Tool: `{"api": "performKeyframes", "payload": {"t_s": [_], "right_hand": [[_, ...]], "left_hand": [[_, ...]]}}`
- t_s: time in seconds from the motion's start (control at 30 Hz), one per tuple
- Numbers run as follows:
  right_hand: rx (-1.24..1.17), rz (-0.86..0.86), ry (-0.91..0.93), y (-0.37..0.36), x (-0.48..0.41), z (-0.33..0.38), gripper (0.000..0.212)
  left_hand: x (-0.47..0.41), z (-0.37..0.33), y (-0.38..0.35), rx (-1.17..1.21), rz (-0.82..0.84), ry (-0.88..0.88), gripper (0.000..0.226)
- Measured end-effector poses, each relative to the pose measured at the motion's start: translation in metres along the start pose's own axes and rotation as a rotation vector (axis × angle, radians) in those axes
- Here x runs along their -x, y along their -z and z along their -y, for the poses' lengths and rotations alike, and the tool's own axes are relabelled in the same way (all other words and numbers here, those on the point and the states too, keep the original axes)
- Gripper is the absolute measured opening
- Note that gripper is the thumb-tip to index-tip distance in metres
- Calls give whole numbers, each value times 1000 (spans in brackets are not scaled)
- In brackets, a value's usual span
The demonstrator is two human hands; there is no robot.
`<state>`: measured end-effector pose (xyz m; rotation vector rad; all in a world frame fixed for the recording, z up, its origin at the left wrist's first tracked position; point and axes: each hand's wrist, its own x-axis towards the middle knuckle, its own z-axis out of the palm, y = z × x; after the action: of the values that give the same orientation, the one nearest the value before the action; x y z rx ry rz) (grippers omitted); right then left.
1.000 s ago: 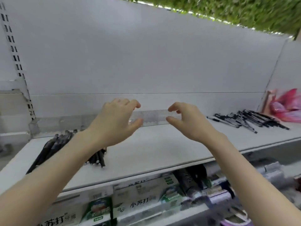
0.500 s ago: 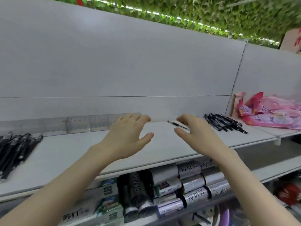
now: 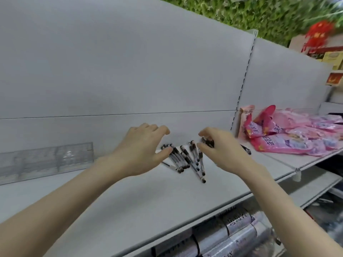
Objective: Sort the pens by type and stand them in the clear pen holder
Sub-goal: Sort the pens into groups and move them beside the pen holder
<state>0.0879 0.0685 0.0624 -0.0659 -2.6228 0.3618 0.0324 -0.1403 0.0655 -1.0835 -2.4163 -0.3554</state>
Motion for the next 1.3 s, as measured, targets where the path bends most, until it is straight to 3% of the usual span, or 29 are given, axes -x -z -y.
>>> {"api": "performKeyframes", "payload": {"t_s": [0.4,0.7,0.97,1.13,1.23,1.3], "right_hand": [[-5,96,3,-15,-63,-146,30],[-87,240,156,-21,-97,-237,34],[-73,378,282,-38,-116,-262,53],[-79,500,302,-58,-114,-257,54],[-86,481,306,-62,-109,-255,54],[-83,483,313,-64,-105,-254,54]], "left_hand": [[-112,-64,-99,38,94,18,43],[-150,-109,-167,114,150,309,37],[-175,-118,-193,176,261,357,55],[-165,-110,-191,9,275,378,69],[-158,-104,-192,56,201,382,49],[-156,-105,-192,107,195,351,47]]}}
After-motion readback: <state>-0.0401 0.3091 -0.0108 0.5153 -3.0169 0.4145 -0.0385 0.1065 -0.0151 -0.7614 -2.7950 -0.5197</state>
